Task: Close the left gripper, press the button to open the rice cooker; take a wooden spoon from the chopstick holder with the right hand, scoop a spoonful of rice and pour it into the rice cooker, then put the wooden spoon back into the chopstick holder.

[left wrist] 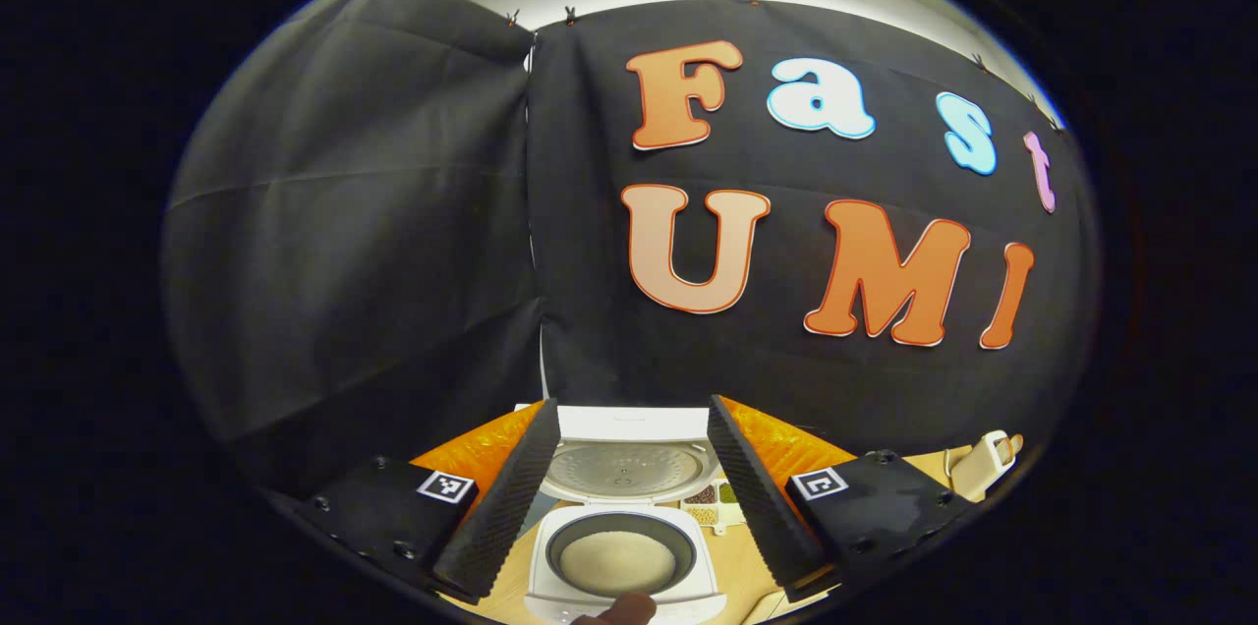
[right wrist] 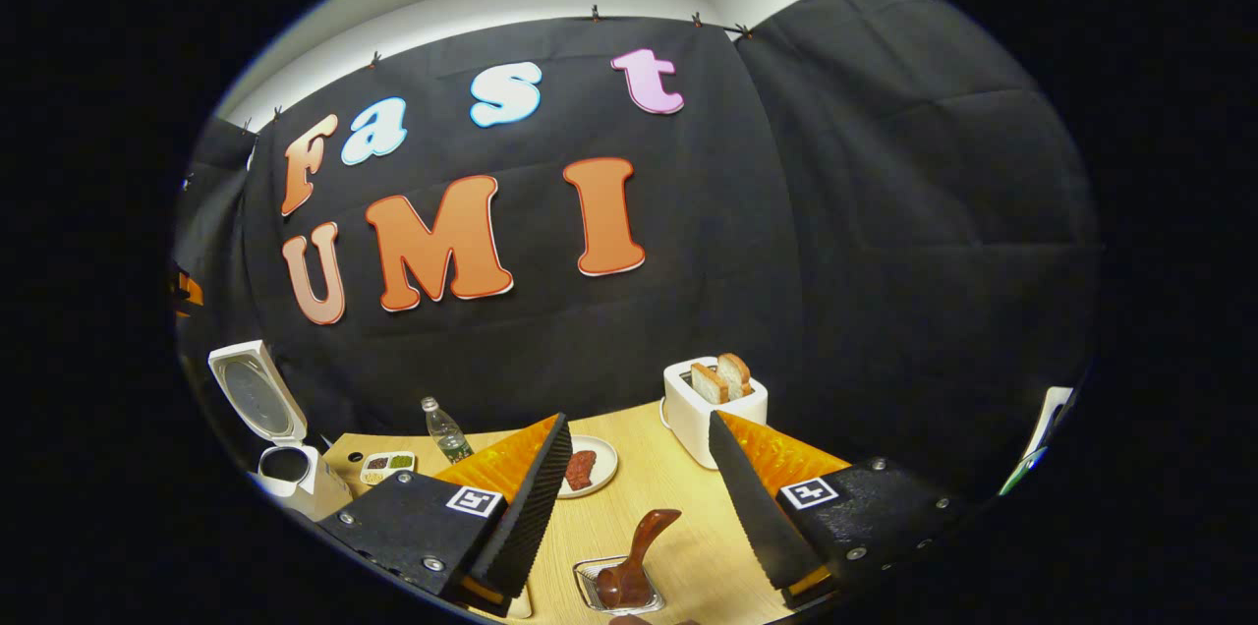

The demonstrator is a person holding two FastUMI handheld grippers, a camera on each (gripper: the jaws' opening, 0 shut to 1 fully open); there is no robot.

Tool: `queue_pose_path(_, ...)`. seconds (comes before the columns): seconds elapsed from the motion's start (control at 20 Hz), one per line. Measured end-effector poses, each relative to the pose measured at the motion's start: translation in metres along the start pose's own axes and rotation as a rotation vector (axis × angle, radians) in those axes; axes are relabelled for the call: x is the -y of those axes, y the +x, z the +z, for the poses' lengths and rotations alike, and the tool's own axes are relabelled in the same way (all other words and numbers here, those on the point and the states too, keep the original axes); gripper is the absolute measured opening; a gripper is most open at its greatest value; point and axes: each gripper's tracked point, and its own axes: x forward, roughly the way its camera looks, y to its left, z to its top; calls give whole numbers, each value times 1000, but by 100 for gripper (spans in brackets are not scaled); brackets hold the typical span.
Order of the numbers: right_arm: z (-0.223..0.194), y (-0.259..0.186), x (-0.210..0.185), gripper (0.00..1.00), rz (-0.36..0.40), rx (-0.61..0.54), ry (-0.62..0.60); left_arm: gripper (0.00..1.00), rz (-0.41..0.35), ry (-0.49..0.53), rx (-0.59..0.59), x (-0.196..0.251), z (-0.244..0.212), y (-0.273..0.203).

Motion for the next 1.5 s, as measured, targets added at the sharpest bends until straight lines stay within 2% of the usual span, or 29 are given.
queue_pose_path(0.1,16,-11,-6,89,-5,18,-23,99,0,-28,-59,-5,0,30)
queue_pose_path(0.3,39,-38,-7,91,-33,45,-66,99,-13,-95,-253,-9,-24,92)
queue_pose_path(0.35,44,-44,-5,91,-45,52,-78,99,1,-86,-281,-12,-28,102)
queue_pose_path(0.4,48,-51,-2,96,-60,56,-88,99,17,-58,-304,-16,-34,113)
queue_pose_path(0.45,54,-57,1,91,-73,63,-95,99,29,-40,-322,-18,-38,121)
queue_pose_path(0.7,79,-81,18,92,-127,105,-116,99,61,4,-486,-14,-71,152)
queue_pose_path(0.75,80,-84,19,96,-131,112,-123,99,84,22,-490,-18,-70,156)
queue_pose_path(0.8,82,-86,22,92,-134,115,-130,100,92,29,-507,-16,-77,162)
queue_pose_path(0.9,82,-87,26,92,-136,112,-138,98,100,77,-565,-16,-85,158)
queue_pose_path(1.05,81,-83,26,92,-123,109,-132,99,101,53,-722,-6,-114,142)
queue_pose_path(1.2,77,-78,25,91,-103,104,-128,100,102,40,-914,2,-152,104)
queue_pose_path(1.45,74,-59,14,91,-58,95,-133,100,81,36,-1027,-2,-199,70)
queue_pose_path(1.5,72,-56,9,96,-43,91,-131,100,87,37,-1056,-3,-211,61)
